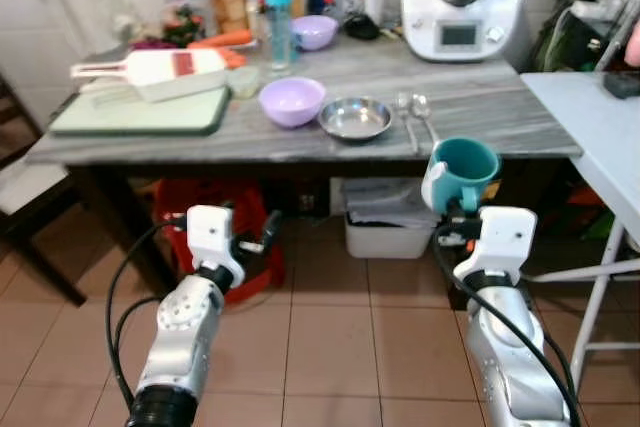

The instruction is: Setting the table

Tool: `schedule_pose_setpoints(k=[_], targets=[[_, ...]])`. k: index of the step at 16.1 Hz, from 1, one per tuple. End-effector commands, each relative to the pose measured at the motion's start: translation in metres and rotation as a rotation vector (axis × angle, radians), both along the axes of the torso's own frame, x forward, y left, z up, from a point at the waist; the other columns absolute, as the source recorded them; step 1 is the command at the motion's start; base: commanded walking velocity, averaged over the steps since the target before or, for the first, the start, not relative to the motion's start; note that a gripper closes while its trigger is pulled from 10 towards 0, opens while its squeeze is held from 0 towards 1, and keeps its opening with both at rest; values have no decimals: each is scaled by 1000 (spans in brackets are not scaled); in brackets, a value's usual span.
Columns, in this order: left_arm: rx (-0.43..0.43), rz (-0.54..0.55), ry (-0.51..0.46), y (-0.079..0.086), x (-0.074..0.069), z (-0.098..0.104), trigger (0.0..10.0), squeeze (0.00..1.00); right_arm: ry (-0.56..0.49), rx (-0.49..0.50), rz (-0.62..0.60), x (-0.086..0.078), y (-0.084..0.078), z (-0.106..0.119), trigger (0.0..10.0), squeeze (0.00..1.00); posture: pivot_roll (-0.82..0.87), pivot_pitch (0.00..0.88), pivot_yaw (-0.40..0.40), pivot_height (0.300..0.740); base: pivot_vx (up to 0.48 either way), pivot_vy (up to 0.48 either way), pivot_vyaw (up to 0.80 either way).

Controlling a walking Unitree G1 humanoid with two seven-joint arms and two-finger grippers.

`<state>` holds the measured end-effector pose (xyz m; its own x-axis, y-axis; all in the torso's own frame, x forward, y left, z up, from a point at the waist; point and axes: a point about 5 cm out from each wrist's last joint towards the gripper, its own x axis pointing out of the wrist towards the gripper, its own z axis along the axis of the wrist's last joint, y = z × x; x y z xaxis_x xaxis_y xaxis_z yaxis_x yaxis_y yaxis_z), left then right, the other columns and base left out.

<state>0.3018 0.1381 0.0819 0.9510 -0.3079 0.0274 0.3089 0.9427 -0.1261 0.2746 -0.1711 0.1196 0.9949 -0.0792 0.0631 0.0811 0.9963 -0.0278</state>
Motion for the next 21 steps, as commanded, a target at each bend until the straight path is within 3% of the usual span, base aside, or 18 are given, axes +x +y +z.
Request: schedule_pose_setpoints(k=[1, 21], targets=[[-1, -34, -17, -9, 2, 5, 10000, 0, -33, -10, -22, 0, -7, 7, 10000, 0, -89, 0, 48, 740, 364, 0, 0], [-11, -65, -26, -17, 0, 8, 10000, 0, -63, -28, -26, 4, -10, 13, 10000, 0, -85, 0, 40, 740, 363, 0, 0]])
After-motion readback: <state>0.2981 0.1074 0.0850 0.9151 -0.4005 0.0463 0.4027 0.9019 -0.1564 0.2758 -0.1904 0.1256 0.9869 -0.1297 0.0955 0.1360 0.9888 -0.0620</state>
